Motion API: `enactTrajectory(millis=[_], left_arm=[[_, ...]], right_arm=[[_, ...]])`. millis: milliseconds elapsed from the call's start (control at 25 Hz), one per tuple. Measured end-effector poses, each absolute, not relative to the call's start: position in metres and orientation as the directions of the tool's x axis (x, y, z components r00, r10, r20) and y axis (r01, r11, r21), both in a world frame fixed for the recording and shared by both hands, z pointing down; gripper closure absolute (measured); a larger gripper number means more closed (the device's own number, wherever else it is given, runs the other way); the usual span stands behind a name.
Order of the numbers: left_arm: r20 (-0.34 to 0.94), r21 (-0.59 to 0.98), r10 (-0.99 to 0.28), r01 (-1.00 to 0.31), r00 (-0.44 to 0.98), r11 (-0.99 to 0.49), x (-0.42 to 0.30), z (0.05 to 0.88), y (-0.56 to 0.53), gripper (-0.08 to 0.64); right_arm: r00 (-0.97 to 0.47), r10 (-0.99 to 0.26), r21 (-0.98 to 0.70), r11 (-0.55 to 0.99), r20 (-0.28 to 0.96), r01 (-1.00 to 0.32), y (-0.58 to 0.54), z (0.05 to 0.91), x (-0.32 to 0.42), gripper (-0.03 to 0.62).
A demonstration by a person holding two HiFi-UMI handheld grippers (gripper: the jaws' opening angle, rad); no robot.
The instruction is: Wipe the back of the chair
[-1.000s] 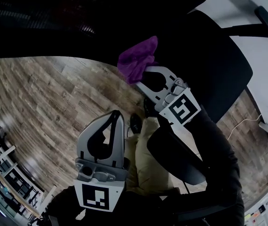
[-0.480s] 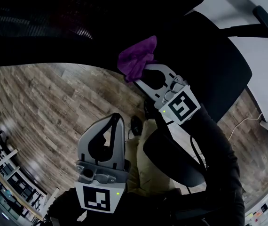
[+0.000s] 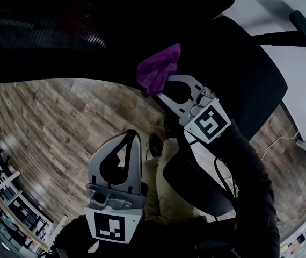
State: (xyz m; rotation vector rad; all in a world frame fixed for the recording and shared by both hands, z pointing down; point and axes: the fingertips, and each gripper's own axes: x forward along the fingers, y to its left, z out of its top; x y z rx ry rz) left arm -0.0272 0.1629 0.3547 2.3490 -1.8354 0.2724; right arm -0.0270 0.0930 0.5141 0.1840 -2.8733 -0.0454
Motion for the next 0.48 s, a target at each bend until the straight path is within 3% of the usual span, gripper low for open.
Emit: enactTrajectory(millis=[480], left_arm=[[0.248,0.009,-0.932,-0.963,0.264,-0.270,-0.026,0.364,0.150,0.551]], right_arm=[[-0.951,-0.203,0.041,0.979,0.233,-0.199,0.051,0.519,-0.014,0.548]])
